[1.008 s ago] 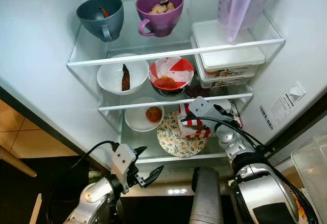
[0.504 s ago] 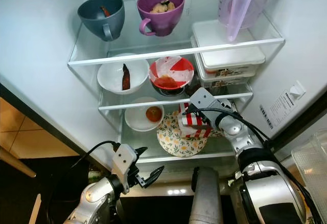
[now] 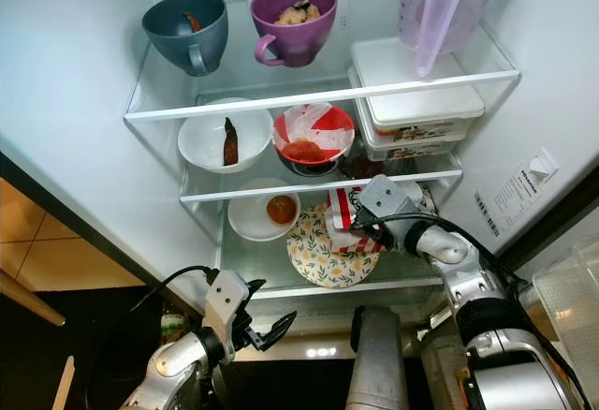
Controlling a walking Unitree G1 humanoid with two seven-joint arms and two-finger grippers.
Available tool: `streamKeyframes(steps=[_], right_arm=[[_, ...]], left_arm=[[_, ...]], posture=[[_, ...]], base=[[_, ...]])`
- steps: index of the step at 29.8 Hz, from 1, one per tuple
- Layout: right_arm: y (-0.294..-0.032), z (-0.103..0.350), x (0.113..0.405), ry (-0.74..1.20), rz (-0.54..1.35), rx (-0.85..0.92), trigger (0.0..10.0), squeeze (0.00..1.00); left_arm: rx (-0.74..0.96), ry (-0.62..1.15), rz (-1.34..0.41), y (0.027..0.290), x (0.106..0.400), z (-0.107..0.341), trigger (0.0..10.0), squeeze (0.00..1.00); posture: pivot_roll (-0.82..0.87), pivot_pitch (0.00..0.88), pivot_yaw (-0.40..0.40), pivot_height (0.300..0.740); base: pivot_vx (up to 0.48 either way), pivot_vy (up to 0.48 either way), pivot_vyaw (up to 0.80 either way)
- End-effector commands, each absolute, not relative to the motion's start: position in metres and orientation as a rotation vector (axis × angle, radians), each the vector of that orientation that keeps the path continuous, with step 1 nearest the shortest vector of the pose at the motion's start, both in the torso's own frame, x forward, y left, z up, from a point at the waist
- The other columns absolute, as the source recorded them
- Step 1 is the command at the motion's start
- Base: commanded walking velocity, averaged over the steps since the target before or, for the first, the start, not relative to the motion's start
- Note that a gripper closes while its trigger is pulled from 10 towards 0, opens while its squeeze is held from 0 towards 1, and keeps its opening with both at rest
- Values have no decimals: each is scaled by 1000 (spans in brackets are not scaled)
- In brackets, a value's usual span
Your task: Restocking fridge
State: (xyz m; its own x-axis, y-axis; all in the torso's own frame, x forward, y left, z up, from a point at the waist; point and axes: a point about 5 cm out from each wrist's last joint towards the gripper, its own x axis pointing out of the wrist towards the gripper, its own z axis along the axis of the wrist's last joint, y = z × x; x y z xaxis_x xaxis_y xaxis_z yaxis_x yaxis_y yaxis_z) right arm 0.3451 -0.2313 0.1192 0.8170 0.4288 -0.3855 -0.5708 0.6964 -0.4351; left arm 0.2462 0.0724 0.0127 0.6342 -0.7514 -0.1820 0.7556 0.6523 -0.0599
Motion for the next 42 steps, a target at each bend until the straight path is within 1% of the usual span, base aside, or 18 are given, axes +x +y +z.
streamKeyframes(steps=[1,3,4,5,6,7,9,10,12,15,18,24,25,26,27,32,40,42], right_arm=[[-228,119,341,243,610,-521,10000,0],[-223,118,334,228,672,-440,10000,0],[-223,118,334,228,672,-440,10000,0],[-215,117,327,200,737,-348,10000,0],[-215,117,327,200,737,-348,10000,0],[-208,110,323,190,750,-297,10000,0],[-198,94,320,232,746,-178,10000,0],[-198,94,320,232,746,-178,10000,0],[-185,69,311,301,782,-74,10000,0],[-178,60,305,315,813,-20,10000,0],[-157,42,291,368,889,72,10000,0],[-151,35,286,393,898,101,10000,0],[-150,20,281,451,844,142,10000,0],[-150,20,281,451,844,142,10000,0],[-150,8,276,499,803,171,10000,0],[-149,-3,267,551,784,211,10000,0],[-148,-10,263,594,773,240,10000,0],[-149,-14,263,630,743,207,10000,0]], left_arm=[[35,248,-833,86,240,2,10000,0],[35,267,-824,89,239,-2,10000,0],[35,267,-824,89,239,-2,10000,0],[30,286,-805,93,239,-5,10000,0],[30,286,-805,93,239,-5,10000,0],[18,304,-779,97,239,-8,10000,0],[5,333,-747,102,239,-13,10000,0],[5,333,-747,102,239,-13,10000,0],[6,365,-728,106,237,-18,10000,0],[8,372,-728,106,236,-20,10000,0],[-9,391,-742,102,234,-23,10000,0],[-14,412,-748,102,231,-26,10000,0],[-21,459,-766,103,224,-34,10000,0],[-21,459,-766,103,224,-34,10000,0],[-24,503,-776,107,216,-40,10000,0],[-101,570,-770,116,205,-49,10000,0],[-92,597,-820,118,200,-52,10000,0],[-115,611,-844,117,199,-52,10000,0]], posture=[[-68,170,121,480],[-70,165,119,480],[-70,165,119,480],[-72,154,111,480],[-72,154,111,480],[-74,145,105,480],[-75,131,97,480],[-75,131,97,480],[-74,99,91,480],[-74,87,89,484],[-69,69,77,504],[-64,61,74,523],[-61,38,69,533],[-61,38,69,533],[-61,23,64,543],[-56,5,58,568],[-44,0,44,597],[-38,0,41,607]], base=[[0,0,0],[0,0,0],[0,0,0],[0,0,0],[0,0,0],[0,0,0],[0,0,0],[0,0,0],[0,0,0],[0,0,0],[0,0,0],[0,0,0],[0,0,0],[0,0,0],[0,0,0],[0,0,0],[0,0,0],[0,0,0]])
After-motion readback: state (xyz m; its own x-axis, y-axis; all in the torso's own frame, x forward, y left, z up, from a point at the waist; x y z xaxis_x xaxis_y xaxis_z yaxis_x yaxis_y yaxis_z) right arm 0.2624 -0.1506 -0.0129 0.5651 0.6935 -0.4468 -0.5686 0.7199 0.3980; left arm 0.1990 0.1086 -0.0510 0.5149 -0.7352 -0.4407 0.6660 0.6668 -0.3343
